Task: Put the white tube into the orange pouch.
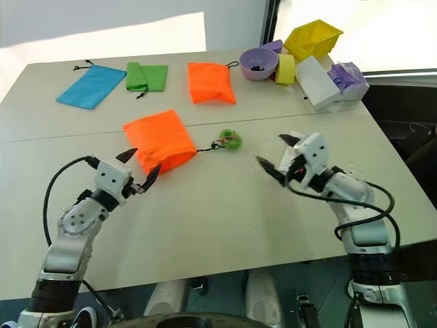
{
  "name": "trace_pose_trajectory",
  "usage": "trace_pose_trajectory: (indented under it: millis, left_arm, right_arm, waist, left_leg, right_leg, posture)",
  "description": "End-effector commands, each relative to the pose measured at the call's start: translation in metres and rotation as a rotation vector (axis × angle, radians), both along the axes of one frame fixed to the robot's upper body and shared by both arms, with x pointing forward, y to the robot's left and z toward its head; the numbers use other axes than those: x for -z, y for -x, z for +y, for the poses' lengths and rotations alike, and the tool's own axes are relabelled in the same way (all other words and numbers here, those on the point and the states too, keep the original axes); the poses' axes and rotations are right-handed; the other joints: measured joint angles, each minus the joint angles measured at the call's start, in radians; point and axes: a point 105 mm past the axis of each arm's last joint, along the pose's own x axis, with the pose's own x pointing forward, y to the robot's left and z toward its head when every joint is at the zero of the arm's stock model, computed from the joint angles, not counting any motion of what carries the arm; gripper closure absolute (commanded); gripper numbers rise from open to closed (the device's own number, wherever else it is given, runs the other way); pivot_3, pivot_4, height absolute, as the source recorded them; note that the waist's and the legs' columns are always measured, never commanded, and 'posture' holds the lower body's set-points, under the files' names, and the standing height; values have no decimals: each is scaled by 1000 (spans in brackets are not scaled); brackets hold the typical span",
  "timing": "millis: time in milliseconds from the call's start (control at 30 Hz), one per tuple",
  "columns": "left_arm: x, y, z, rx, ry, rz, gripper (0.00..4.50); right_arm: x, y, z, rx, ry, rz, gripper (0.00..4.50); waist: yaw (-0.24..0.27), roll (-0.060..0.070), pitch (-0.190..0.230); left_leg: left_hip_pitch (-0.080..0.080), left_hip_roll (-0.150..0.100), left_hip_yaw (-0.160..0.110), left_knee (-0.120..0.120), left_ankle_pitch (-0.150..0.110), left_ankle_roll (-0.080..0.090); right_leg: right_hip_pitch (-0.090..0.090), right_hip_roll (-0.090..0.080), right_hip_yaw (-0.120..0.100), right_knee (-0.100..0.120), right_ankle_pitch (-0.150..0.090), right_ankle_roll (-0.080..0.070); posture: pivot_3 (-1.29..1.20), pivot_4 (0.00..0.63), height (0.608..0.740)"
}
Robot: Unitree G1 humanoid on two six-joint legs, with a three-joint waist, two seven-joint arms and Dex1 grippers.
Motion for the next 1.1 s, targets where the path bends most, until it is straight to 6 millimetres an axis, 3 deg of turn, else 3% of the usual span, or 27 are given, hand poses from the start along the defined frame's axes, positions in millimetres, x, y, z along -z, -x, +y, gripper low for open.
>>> trace_pose_trajectory:
  millis: [33,233,400,600,700,867,1100]
  left_arm:
    - [-1,-4,-6,-19,1,-12,640]
    - [0,-8,-2,-83,-26,-12,640]
    - [-3,-10,6,-147,-48,-29,640]
    - [4,-10,1,-148,-19,14,640]
    - [5,-8,-4,-129,-6,26,1914]
    - [9,-6,-2,-126,-7,47,4474]
    - [6,1,-9,-76,14,59,4474]
  right_arm:
    - [-13,5,19,-65,10,-62,33]
    - [-12,11,36,-109,-20,-49,33]
    - [-10,11,37,-102,-27,-43,33]
    - [-11,9,38,-98,-27,-50,33]
    - [-11,9,39,-96,-29,-50,0]
    - [-11,8,38,-88,-32,-50,0]
    - [-4,0,18,-3,-4,-4,0]
  waist:
    - [0,0,0]
    - [-1,0,0]
    - [0,0,0]
    - [0,0,0]
    - [0,0,0]
    - [0,0,0]
    - [1,0,0]
  left_leg:
    - [0,0,0,0,0,0]
    - [0,1,1,0,0,0]
    - [-1,1,2,0,0,0]
    - [-1,1,2,0,0,0]
    - [-1,1,2,0,0,0]
    - [-1,1,2,0,0,0]
    - [-1,1,2,0,0,0]
  right_leg:
    - [0,0,0,-1,1,0]
    - [-1,0,0,-1,2,0]
    - [-2,0,0,-1,2,0]
    - [-2,0,0,-1,2,0]
    - [-2,0,0,-1,2,0]
    - [-2,0,0,-1,2,0]
    - [-2,0,0,-1,2,0]
  posture:
    - [0,150,740]
    - [0,150,740]
    - [0,150,740]
    - [0,150,740]
    - [0,150,740]
    - [0,150,740]
    - [0,150,740]
